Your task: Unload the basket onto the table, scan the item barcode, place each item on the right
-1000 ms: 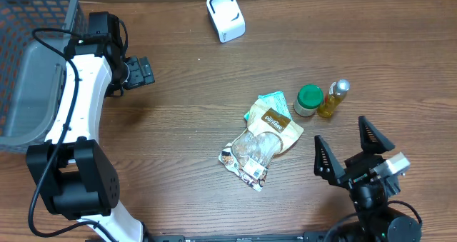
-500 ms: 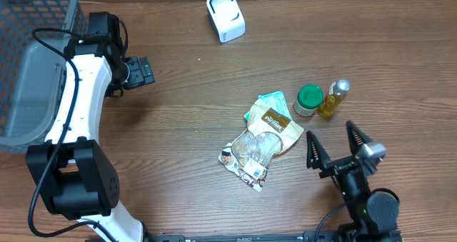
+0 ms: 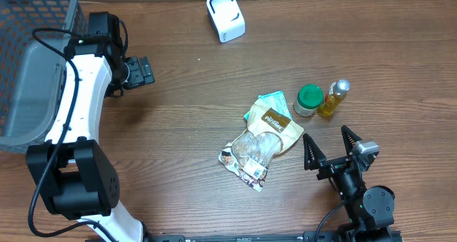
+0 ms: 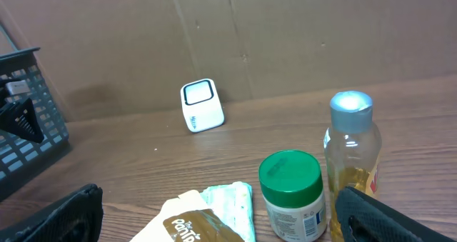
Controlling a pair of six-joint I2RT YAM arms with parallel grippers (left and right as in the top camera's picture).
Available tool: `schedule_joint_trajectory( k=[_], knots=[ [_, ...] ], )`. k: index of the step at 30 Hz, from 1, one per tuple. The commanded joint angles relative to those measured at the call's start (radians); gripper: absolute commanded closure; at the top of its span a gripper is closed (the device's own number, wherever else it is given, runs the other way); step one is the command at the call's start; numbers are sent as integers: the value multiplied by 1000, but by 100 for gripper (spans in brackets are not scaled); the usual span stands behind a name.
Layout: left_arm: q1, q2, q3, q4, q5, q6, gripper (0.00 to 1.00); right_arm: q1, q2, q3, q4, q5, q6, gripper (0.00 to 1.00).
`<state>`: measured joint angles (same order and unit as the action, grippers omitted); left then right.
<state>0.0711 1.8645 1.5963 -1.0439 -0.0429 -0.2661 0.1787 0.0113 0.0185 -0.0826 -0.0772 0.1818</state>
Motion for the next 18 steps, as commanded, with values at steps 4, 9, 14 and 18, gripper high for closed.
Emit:
schedule_joint_trajectory(
  k=[4,9,14,18],
  knots=[
    [0,-13,9,1,-12,5,0,6,-8,-10,2,11,-34,0],
    [0,-13,9,1,-12,5,0,6,-8,-10,3,16,-32,0],
    [0,-13,9,1,-12,5,0,5,-8,-10,2,16,-32,0],
    [0,-13,9,1,-12,5,0,5,-8,-10,2,16,-32,0]
  ],
)
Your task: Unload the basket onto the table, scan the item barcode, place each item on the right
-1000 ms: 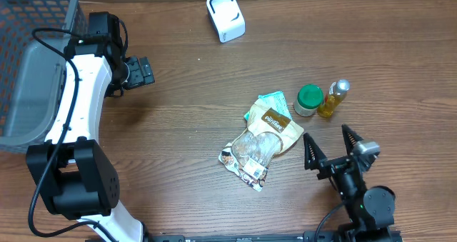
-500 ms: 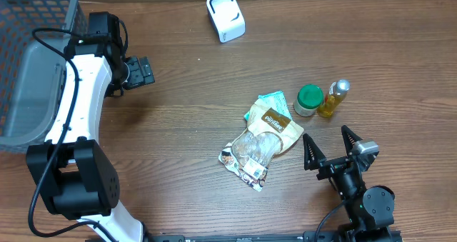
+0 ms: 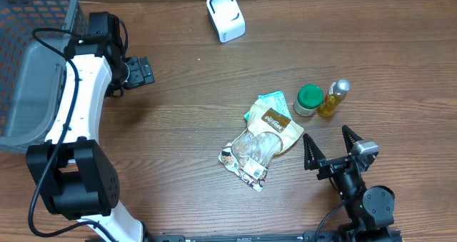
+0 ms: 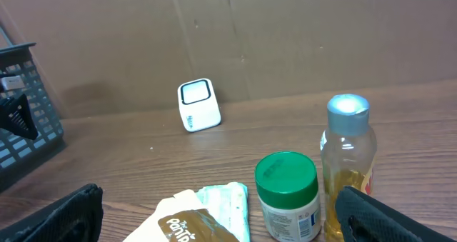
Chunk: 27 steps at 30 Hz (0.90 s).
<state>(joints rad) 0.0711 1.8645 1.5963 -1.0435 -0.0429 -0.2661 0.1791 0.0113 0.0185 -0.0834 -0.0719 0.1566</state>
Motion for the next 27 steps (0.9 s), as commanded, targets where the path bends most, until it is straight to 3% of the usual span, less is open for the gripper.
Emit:
schedule_joint_trajectory(
  k=[1,27],
  knots=[
    [0,-13,9,1,-12,5,0,5,-8,-10,3,10,-7,0],
    [0,23,9,1,-12,5,0,5,-8,-10,3,10,-7,0]
  ],
)
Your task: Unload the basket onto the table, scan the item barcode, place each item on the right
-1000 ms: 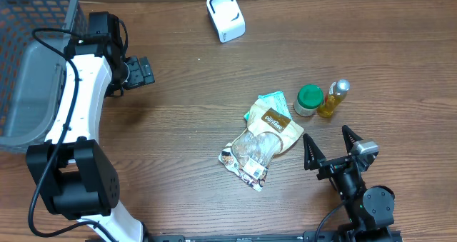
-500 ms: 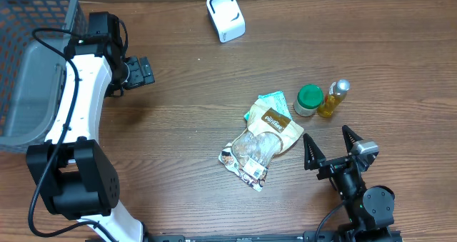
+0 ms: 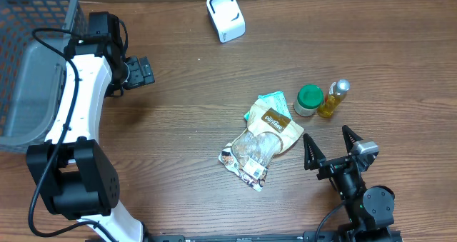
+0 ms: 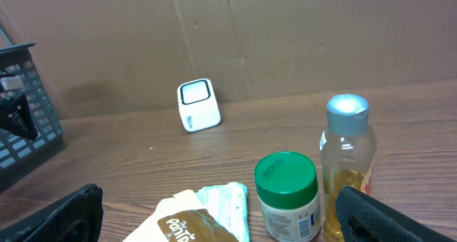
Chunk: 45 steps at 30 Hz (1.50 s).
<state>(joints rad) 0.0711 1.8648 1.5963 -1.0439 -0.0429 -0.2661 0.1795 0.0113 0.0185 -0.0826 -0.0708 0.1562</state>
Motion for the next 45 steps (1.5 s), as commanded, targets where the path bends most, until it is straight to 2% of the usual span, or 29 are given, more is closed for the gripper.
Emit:
schedule_joint_trajectory(
  k=[1,17,27,38,45],
  knots=[
    [0,24,8,1,-12,5,0,5,-8,-10,3,9,-6,0],
    [-2,-143,-24,1,-13,5,0,5,-8,-10,3,9,-6,0],
    [-2,-160,-46,2,-12,5,0,5,-8,-10,3,9,-6,0],
    [-6,-160,-254,56,-16,5,0,5,-8,-10,3,9,-6,0],
    [-6,-160,-453,232,47,3,0,5,-8,-10,2,9,-6,0]
  ],
)
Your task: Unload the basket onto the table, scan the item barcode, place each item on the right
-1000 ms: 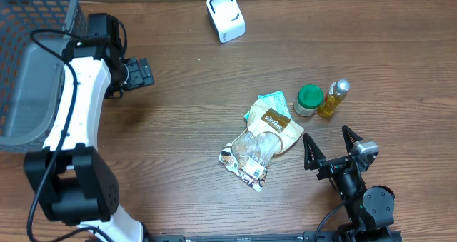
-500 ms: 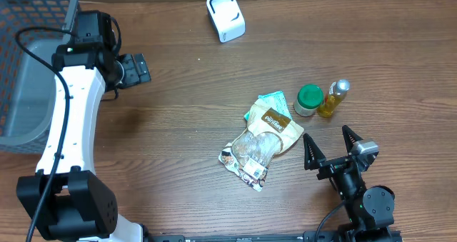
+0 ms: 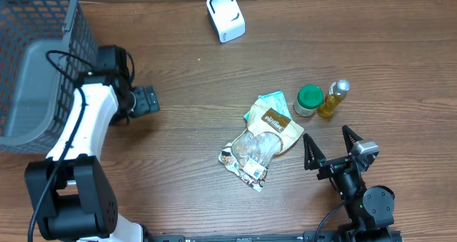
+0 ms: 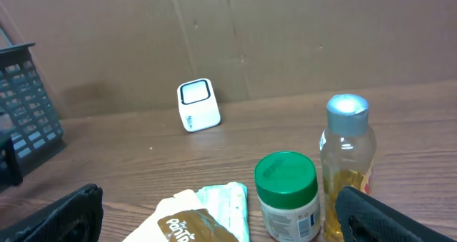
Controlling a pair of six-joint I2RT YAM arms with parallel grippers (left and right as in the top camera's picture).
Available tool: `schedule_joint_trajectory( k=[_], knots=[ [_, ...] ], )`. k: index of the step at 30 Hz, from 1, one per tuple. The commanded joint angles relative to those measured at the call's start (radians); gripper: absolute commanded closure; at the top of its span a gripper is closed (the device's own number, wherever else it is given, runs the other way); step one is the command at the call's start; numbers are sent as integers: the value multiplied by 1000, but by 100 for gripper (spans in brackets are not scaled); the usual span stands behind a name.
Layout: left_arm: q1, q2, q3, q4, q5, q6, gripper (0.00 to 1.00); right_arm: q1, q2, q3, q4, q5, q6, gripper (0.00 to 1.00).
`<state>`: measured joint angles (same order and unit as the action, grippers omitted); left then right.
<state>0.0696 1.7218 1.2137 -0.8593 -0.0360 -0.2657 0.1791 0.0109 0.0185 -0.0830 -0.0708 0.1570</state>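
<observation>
The white barcode scanner stands at the far edge of the table. In the middle lie a clear snack bag with a brown label and, under it, a teal packet. To their right stand a green-lidded jar and a bottle of yellow oil. My right gripper is open and empty, just short of the jar and bottle. My left gripper hangs over bare table at the left, holding nothing; its jaws are too dark to read.
A dark mesh basket with a grey liner fills the far left corner. A brown cardboard wall backs the table behind the scanner.
My left gripper has moved from beside the basket toward the near side and slightly right. The right arm and all the items are where they were.
Through the three earlier moments my left gripper stayed beside the basket and my right gripper stayed open short of the jar and bottle, apart from a slight shift of the right wrist view after the first. Now only the left gripper has moved, nearer.
</observation>
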Motion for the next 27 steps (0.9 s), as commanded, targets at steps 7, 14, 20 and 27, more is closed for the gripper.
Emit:
schedule_joint_trajectory(
  k=[7,14,20,27],
  knots=[
    [-5,-17,-285,268,97,-4,0,5,-8,-10,3,9,-7,0],
    [-5,-23,-459,441,116,-3,0,5,-8,-10,3,9,-8,0],
    [-5,-89,-599,584,104,3,1,5,-8,-10,3,9,-7,0],
    [-5,-237,-789,803,104,45,0,5,-8,-10,3,9,-7,0]
  ],
)
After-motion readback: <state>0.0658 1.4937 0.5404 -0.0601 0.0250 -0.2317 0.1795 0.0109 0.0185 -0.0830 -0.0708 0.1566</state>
